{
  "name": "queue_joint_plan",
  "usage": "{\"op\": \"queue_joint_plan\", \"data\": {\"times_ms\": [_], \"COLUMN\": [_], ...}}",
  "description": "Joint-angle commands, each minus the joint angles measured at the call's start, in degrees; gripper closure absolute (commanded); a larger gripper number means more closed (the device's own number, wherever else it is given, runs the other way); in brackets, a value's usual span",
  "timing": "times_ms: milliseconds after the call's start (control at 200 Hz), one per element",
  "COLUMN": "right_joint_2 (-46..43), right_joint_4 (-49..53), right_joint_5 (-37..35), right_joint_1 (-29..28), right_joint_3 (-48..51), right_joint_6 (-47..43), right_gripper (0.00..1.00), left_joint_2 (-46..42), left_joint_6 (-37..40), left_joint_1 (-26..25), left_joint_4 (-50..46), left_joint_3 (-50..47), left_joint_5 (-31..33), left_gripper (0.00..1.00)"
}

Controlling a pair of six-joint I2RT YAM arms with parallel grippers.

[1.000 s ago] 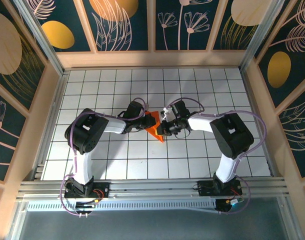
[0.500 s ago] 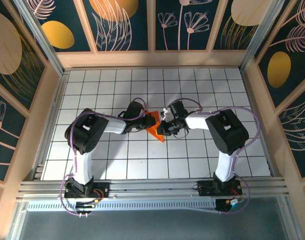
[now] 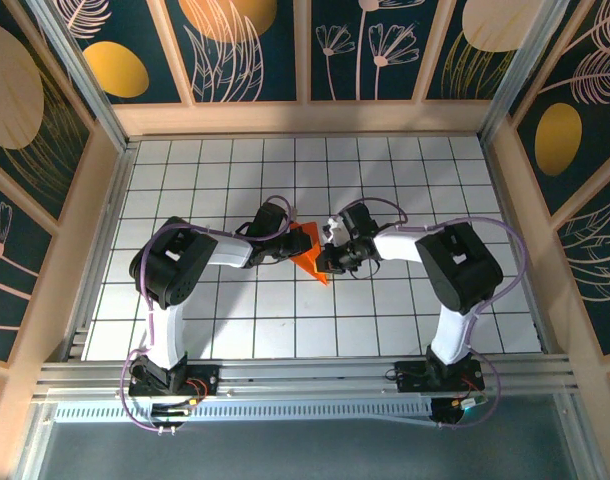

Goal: Fold a paper plane with a square sheet of paper (fold left side to right side)
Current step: Fourth fold the wing at the center of the table.

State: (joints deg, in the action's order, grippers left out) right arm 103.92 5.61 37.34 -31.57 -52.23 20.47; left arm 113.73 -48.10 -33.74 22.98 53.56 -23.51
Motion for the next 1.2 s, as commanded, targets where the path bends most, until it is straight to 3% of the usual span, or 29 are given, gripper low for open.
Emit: {"op": "queue_joint_plan", "data": {"times_ms": [0,170,245,686,1191], "right_joint_2": [-5.5,-9.7,-10.9,-14.8,-10.2], "right_joint_4": [-0.1,-1.5,-1.8,-5.9,-10.3], "right_joint_5": [-0.8,-1.9,-1.5,1.7,5.2], "right_joint_1": [2.1,3.5,3.9,4.4,2.7], "right_joint_3": [-0.2,0.6,1.4,9.3,8.8], "right_joint_6": [1.6,2.3,2.4,6.7,10.2], "right_gripper": [0.97,0.91,1.0,1.0,1.0], "left_joint_2": [1.5,1.3,1.1,1.2,1.5], "left_joint_6": [0.4,0.3,0.4,-0.1,-0.3], "left_joint_1": [0.3,0.3,0.3,0.3,0.3], "left_joint_4": [-4.2,-4.1,-4.4,-4.6,-4.2], "left_joint_3": [-1.4,-1.7,-1.6,-1.1,-1.3], "left_joint_5": [4.1,4.0,4.2,4.2,3.9], "left_gripper": [1.0,1.0,1.0,1.0,1.0]}}
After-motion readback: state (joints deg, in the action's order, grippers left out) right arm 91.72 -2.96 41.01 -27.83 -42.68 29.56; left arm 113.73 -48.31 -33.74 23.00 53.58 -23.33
